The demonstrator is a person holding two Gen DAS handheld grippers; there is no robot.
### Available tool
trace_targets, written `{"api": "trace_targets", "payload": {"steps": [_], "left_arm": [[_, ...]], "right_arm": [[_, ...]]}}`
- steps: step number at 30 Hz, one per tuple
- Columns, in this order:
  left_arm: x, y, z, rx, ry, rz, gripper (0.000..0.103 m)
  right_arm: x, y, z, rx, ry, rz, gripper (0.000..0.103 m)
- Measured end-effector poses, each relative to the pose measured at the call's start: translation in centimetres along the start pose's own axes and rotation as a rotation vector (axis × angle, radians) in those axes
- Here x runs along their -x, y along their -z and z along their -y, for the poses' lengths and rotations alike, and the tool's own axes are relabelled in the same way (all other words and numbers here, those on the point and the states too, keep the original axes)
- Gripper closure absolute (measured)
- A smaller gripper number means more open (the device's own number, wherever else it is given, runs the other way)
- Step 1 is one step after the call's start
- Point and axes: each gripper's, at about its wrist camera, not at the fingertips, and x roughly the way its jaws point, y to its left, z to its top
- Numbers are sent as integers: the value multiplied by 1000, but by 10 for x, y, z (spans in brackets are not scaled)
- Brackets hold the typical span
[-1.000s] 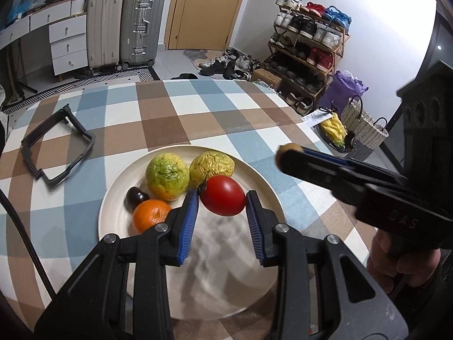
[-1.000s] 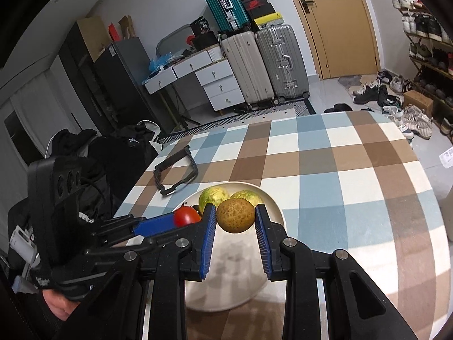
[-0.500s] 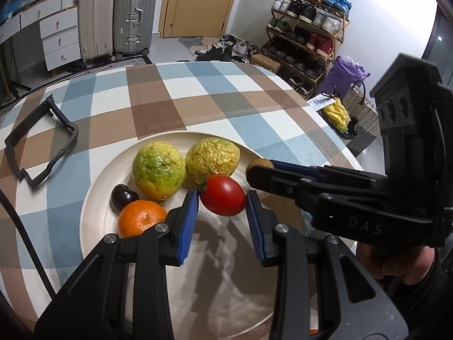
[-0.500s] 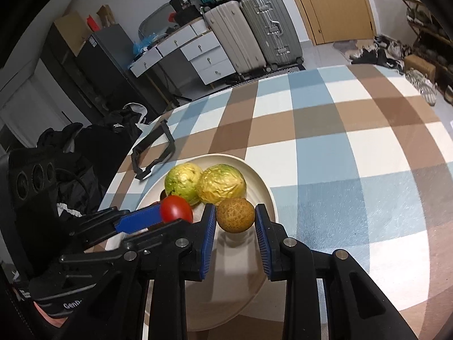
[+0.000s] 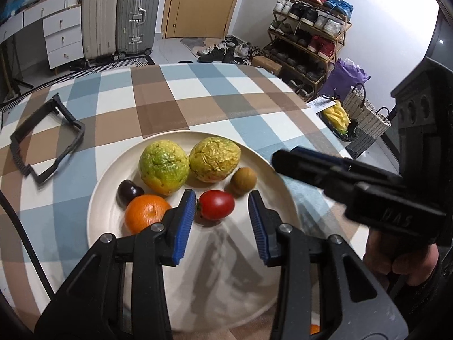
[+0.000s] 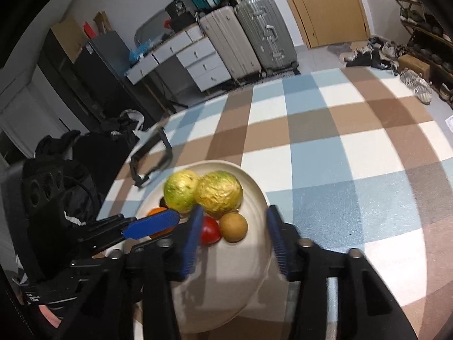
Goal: Organize fruits
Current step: 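Open both tools to release the fruits on the plate, then withdraw both tools from the plate toward the remaining fruit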
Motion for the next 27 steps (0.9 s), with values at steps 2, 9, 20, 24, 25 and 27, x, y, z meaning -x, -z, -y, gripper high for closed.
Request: {"api": "trace_targets", "payload": {"steps": [2, 9, 20, 24, 25, 27], "left_arm": [[14, 4, 4, -4, -11, 14, 62], [73, 24, 20, -4, -49, 86, 49], [162, 71, 43, 2, -131, 196, 19], [187, 93, 48, 13, -149, 228, 11], [192, 98, 49, 14, -142, 235, 8], [201, 110, 51, 18, -139, 251, 5]], "right_arm": [[14, 1, -3, 3, 3, 28, 53], [79, 18, -13, -16, 10, 134, 33], [166, 67, -53, 50, 12, 289, 10], [187, 93, -70, 81, 4, 350, 4], [191, 99, -74, 93, 5, 361, 3], [197, 112, -81, 112, 12, 375, 3]]}}
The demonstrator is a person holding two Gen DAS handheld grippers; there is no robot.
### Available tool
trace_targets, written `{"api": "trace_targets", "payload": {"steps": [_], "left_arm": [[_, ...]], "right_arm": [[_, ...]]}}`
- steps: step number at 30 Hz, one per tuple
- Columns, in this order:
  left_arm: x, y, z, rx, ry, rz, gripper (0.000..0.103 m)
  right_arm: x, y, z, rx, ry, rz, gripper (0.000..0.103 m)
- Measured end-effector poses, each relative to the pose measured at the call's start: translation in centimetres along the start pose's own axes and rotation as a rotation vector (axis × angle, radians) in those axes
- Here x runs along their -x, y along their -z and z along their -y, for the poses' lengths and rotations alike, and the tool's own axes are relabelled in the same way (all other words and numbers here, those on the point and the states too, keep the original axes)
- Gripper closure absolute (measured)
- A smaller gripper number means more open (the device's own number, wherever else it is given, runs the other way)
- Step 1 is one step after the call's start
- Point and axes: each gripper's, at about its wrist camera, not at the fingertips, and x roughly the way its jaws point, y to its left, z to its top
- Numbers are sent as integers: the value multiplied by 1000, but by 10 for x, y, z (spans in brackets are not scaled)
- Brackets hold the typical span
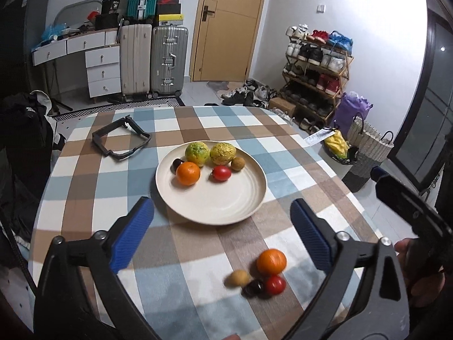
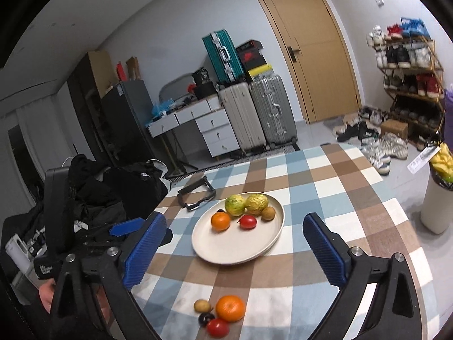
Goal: Organize fruits
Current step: 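Withdraw both tools from the plate toward the remaining fruit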
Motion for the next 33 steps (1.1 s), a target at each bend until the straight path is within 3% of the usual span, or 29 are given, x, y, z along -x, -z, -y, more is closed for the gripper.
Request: {"api": "trace_targets", "payload": {"steps": [9, 17, 28, 33], "left_arm": [[35, 38, 0, 39, -15, 17, 1], [41, 65, -8, 73, -52, 5, 1], [30, 118, -33, 113, -99, -54, 1], [17, 128, -41, 127, -91, -92, 1]], "right_arm": [[32, 33, -26, 71, 33, 17, 1], [39, 57, -36, 103, 56, -4, 0], [-9, 114, -19, 10, 45, -258, 0], [-28, 123, -12, -41, 13, -312, 0]]}}
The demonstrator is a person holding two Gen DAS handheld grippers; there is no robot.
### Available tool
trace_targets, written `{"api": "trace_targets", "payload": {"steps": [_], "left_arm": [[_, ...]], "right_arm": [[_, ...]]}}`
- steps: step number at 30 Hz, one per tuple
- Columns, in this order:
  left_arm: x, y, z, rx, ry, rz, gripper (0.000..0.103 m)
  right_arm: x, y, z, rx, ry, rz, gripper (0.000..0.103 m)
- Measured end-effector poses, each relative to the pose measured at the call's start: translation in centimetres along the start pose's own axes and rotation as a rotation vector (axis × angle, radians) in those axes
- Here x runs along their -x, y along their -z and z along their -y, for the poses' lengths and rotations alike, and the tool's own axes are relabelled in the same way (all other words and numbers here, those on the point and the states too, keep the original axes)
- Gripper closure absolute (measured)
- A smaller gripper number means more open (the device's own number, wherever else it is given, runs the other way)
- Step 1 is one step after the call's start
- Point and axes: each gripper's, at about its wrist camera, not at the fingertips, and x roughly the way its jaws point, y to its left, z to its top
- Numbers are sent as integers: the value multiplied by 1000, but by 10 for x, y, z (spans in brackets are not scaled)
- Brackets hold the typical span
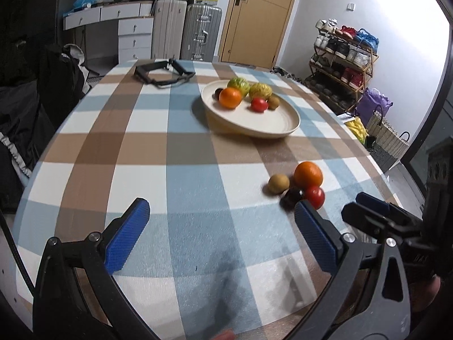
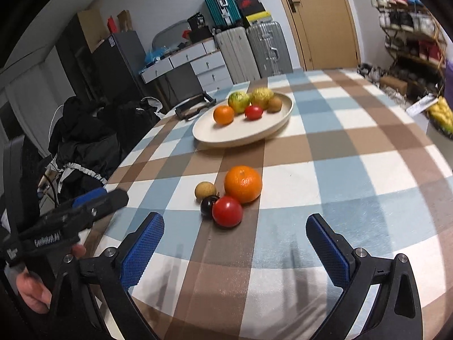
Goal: Organize fruits
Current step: 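Withdraw both tools from the plate toward the remaining fruit, then grasp the second red tomato with the right tool while the left grasps the dark plum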
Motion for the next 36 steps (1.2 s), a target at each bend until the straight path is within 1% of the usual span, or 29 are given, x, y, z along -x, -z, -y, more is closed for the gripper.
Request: {"api": "trace_targets", "payload": {"steps": [5, 8, 11, 14, 16, 17, 19, 21, 23, 25, 28, 36], "left_arm": [[-10, 3, -2, 2, 8, -17, 1], [-16, 3, 0, -5, 12, -27, 1], [-21, 3, 1, -8, 15, -33, 1], [-25, 3, 1, -12, 17, -43, 1], [-27, 2, 0, -10, 16, -47, 1], [-29, 2, 0, -8, 19, -50, 1], [-30, 1, -1, -5, 20, -52, 1], [-33, 0, 0, -4, 18, -54, 1], [-34, -1, 0, -5, 16, -56, 1], [-36, -1, 1, -7, 14, -59, 1], [-37, -2, 1, -12, 11, -62, 1], [-42, -5, 12, -24, 18, -83, 1]], "right_arm": [[-14, -4, 2, -26, -40, -38, 1], [-21, -6, 5, -44, -72, -61, 9], [-27, -9, 6, -60, -81, -79, 17], [-32, -11, 8, -76, -103, -99, 26], [-36, -11, 9, -80, -101, -116, 37], [-37, -11, 9, -81, -98, -122, 39], [-39, -11, 9, -80, -112, -130, 47], [-40, -11, 8, -78, -120, -132, 50], [-41, -11, 8, -80, -121, -131, 55], [-41, -11, 10, -86, -124, -132, 67], [-41, -10, 13, -101, -132, -133, 71], [-31, -8, 17, -99, -147, -97, 72]]}}
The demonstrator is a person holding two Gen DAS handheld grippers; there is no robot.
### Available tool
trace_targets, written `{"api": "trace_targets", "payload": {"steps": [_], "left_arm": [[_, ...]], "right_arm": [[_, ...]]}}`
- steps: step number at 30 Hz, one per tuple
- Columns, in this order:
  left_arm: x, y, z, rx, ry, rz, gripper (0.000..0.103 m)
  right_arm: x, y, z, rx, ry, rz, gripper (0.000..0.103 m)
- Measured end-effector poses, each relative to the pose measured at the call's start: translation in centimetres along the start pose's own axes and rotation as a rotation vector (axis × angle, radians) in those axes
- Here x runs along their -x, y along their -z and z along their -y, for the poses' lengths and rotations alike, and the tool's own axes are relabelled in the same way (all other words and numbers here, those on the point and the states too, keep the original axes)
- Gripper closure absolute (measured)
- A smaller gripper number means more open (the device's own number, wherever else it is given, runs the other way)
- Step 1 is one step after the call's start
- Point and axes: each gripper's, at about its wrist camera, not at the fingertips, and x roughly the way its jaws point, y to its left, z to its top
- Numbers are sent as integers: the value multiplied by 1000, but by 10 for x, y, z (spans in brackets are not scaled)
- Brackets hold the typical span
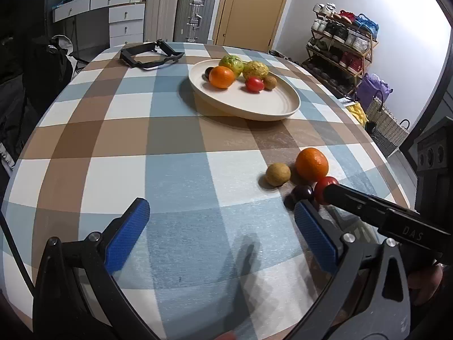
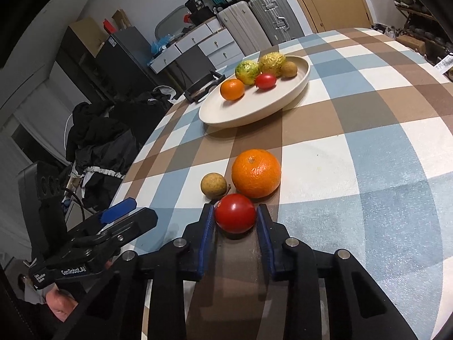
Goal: Organize fruits
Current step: 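Grasp the second red tomato with the right tool while the left grasps the dark plum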
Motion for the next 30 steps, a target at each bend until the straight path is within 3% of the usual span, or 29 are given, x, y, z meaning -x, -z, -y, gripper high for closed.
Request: {"api": "trace_targets", "payload": {"steps": [21, 27, 30], "left_arm": [[-33, -11, 54, -30, 65, -101, 2], [-42, -13, 66, -30, 76, -127, 23], [-44, -15, 66, -17, 85, -139, 41]], "right_arm": [[50, -7, 37, -27, -3, 116, 72], [53, -8, 42, -26, -15, 117, 72], [53, -6, 44, -26, -20, 114, 72]]}}
